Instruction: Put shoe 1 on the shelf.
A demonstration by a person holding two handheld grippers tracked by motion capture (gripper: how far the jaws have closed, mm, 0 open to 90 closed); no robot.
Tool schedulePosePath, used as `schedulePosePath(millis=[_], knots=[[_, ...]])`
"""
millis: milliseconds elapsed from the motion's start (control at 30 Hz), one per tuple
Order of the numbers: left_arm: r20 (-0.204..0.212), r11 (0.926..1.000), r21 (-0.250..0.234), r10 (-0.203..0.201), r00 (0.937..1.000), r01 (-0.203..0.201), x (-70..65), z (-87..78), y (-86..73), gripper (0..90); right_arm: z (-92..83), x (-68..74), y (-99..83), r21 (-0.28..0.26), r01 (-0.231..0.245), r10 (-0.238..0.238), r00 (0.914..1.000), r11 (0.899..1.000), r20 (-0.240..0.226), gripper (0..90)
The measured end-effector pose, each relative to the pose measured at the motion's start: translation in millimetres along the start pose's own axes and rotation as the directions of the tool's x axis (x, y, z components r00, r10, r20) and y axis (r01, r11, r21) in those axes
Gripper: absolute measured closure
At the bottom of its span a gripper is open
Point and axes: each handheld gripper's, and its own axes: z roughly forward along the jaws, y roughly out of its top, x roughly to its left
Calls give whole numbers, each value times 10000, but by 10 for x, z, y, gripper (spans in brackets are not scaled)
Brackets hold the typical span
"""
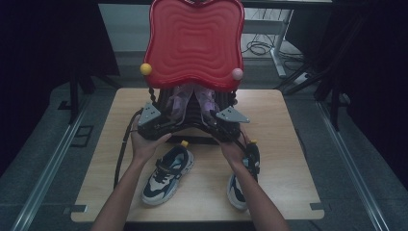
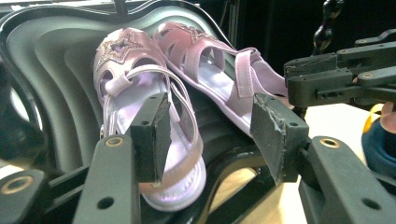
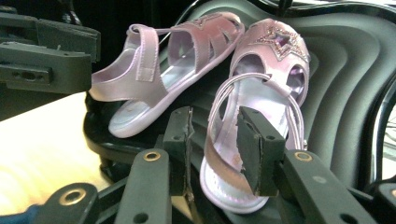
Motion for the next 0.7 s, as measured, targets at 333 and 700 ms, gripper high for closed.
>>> schedulePosePath(millis=[333, 700], knots=[[155, 9990, 382, -238, 9996, 232, -50, -234, -93, 477, -217, -74, -55, 294, -297, 315, 9976, 9991, -612, 649], [285, 9972, 654, -386, 9988, 366, -84, -321, -208, 476, -396, -178, -170, 285, -498, 517, 9963, 9984, -692, 647]])
